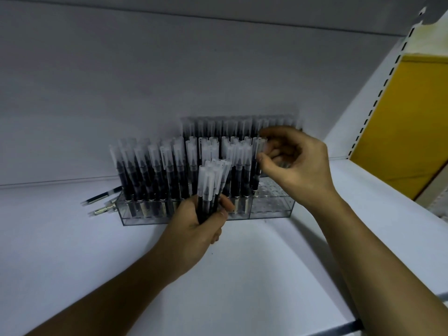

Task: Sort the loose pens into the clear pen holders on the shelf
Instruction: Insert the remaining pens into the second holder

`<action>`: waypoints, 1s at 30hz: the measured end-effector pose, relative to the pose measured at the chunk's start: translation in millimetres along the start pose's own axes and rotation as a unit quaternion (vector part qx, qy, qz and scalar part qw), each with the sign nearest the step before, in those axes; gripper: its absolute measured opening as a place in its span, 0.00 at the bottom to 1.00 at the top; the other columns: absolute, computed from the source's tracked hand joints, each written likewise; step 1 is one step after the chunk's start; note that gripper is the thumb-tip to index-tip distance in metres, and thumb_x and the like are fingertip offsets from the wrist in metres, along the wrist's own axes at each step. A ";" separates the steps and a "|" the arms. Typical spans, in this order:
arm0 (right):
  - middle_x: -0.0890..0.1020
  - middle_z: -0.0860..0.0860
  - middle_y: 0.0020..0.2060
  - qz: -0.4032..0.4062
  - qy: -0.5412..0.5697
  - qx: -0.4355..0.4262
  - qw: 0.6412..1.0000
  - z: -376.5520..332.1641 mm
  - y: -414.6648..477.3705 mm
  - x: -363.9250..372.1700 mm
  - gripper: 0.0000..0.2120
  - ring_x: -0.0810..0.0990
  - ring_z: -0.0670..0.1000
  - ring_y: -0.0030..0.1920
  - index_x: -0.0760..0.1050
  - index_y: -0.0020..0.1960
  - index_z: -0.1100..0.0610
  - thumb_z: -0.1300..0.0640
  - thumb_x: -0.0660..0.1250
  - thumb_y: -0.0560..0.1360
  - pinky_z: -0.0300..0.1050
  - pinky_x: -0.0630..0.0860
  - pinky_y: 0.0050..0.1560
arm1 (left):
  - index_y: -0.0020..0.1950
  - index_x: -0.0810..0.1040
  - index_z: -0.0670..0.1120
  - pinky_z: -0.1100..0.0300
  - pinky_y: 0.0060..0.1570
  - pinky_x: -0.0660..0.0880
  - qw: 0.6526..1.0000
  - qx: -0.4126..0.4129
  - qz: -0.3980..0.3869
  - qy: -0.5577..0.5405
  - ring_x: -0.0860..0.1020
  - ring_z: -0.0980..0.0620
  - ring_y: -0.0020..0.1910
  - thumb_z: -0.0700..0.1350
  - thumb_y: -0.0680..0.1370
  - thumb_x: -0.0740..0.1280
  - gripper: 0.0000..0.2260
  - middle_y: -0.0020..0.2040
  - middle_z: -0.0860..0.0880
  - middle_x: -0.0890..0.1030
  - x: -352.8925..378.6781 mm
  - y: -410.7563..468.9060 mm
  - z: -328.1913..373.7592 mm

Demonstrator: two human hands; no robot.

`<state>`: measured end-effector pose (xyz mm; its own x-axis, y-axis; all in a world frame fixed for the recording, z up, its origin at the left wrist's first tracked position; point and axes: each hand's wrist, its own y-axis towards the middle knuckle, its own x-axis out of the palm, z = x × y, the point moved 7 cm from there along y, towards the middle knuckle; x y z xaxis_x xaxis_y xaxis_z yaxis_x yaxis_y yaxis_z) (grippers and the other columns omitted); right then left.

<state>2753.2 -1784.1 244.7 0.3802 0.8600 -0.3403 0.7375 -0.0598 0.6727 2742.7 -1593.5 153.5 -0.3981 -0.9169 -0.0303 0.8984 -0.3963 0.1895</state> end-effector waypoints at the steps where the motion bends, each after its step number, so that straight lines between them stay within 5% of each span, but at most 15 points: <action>1: 0.83 0.50 0.40 -0.010 -0.011 -0.006 1.000 -0.7 -0.2 1.5 0.18 0.83 0.48 0.39 0.81 0.59 0.55 0.67 0.76 0.72 0.38 0.82 0.44 | 0.50 0.76 0.38 0.62 0.30 0.68 1.000 -0.001 0.001 -0.003 0.67 0.56 0.27 0.32 0.81 0.60 0.06 0.27 0.54 0.69 -0.3 0.1 -0.3; 7: 0.82 0.46 0.40 -0.036 -0.050 -0.015 0.998 0.1 0.1 4.7 0.20 0.82 0.47 0.38 0.79 0.61 0.52 0.65 0.75 0.72 0.38 0.79 0.40 | 0.50 0.78 0.40 0.61 0.34 0.71 1.000 0.007 0.007 -0.003 0.70 0.51 0.31 0.31 0.81 0.60 0.08 0.29 0.50 0.71 -2.7 0.9 -1.4; 12: 0.77 0.52 0.31 0.076 -0.019 -0.036 0.996 -10.9 -4.4 -4.5 0.08 0.73 0.52 0.29 0.80 0.51 0.54 0.63 0.71 0.74 0.42 0.73 0.32 | 0.53 0.82 0.46 0.60 0.37 0.74 1.000 0.021 -0.010 0.010 0.75 0.51 0.34 0.37 0.82 0.63 0.09 0.33 0.47 0.75 -2.6 -0.7 0.0; 18: 0.81 0.54 0.34 -0.108 0.129 -0.014 0.986 -17.5 -17.1 35.4 0.07 0.70 0.53 0.25 0.82 0.54 0.59 0.65 0.73 0.76 0.44 0.69 0.27 | 0.53 0.79 0.42 0.57 0.38 0.79 1.000 0.008 -0.012 0.005 0.83 0.47 0.37 0.37 0.81 0.63 0.05 0.39 0.44 0.84 -1.0 -1.7 2.7; 24: 0.87 0.51 0.44 -0.139 0.178 0.013 0.974 -16.4 -17.1 41.0 0.09 0.74 0.73 0.28 0.82 0.54 0.56 0.60 0.75 0.74 0.63 0.76 0.27 | 0.57 0.76 0.39 0.59 0.40 0.80 1.000 0.003 -0.022 -0.003 0.85 0.46 0.40 0.41 0.80 0.63 0.09 0.42 0.42 0.86 2.0 -1.5 4.5; 26: 0.87 0.54 0.44 -0.142 0.191 0.022 0.971 -16.6 -15.9 40.7 0.09 0.77 0.71 0.29 0.82 0.54 0.59 0.61 0.74 0.74 0.56 0.79 0.27 | 0.59 0.76 0.40 0.50 0.46 0.83 1.000 -0.002 -0.020 -0.018 0.85 0.42 0.42 0.45 0.78 0.64 0.13 0.43 0.41 0.86 2.5 -1.2 3.3; 30: 0.86 0.52 0.40 -0.130 0.224 0.036 0.965 -17.5 -12.9 36.9 0.09 0.80 0.50 0.28 0.81 0.53 0.62 0.64 0.74 0.73 0.39 0.77 0.28 | 0.57 0.78 0.42 0.43 0.49 0.82 1.000 -0.007 -0.019 -0.021 0.85 0.42 0.44 0.47 0.76 0.64 0.13 0.43 0.42 0.86 2.5 -0.1 0.1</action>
<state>2748.0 -1742.7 235.0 -0.0904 0.9825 -0.1627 0.8184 0.1664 0.5500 2741.6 -1595.8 153.5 -0.4398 -0.8981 0.0034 0.8846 -0.4326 0.1743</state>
